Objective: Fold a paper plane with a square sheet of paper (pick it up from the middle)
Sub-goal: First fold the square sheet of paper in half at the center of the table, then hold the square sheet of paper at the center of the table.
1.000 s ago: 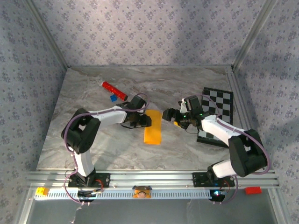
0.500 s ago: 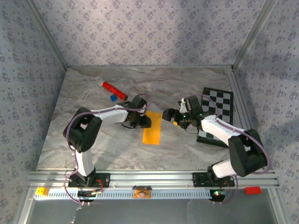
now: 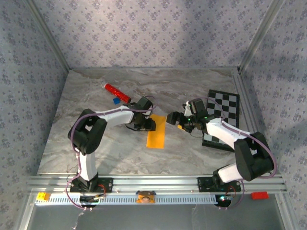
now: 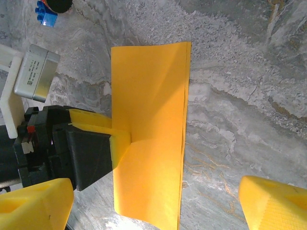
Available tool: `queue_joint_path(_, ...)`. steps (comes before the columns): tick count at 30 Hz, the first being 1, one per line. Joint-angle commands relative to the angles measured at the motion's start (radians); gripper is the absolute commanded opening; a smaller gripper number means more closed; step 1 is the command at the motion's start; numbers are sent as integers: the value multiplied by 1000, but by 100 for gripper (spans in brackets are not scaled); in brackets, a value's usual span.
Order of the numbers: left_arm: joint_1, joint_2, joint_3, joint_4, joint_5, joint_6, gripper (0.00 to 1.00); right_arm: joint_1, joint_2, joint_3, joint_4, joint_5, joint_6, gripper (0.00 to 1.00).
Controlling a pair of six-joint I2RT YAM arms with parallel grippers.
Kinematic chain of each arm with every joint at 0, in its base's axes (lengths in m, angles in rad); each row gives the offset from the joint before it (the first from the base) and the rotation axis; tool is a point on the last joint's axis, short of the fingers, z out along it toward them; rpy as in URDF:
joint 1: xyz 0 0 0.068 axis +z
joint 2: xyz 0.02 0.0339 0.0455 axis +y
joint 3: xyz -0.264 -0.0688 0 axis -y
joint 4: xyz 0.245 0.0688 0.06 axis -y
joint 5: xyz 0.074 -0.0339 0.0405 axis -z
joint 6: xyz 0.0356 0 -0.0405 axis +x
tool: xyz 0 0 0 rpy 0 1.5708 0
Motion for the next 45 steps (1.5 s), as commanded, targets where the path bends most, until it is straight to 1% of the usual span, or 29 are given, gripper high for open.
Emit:
queue_joint_path(1,-10,44,15,-9,-30,28,45,6,9,-11,18,-5,-13,88)
queue_joint_path(6,-11,51,22,-18,-39,38,45,5,9,-35,56,0,8,84)
queue_joint_path(13,-13,55,22,-15,-48,37,45,3,16,-38,57,2,11,84)
queue_joint_path(19,-11,52,18,-1,-52,10,46,2,17,-35,52,6,12,83)
queue_joint_path(36,-11,62,19,1,-52,7,47,3,17,-34,42,10,10,83)
queue_joint_path(39,-11,63,17,-1,-53,8,47,3,17,-35,48,4,11,78)
queue_joint_path(45,-12,64,13,-1,-55,9,47,4,18,-37,57,0,16,63)
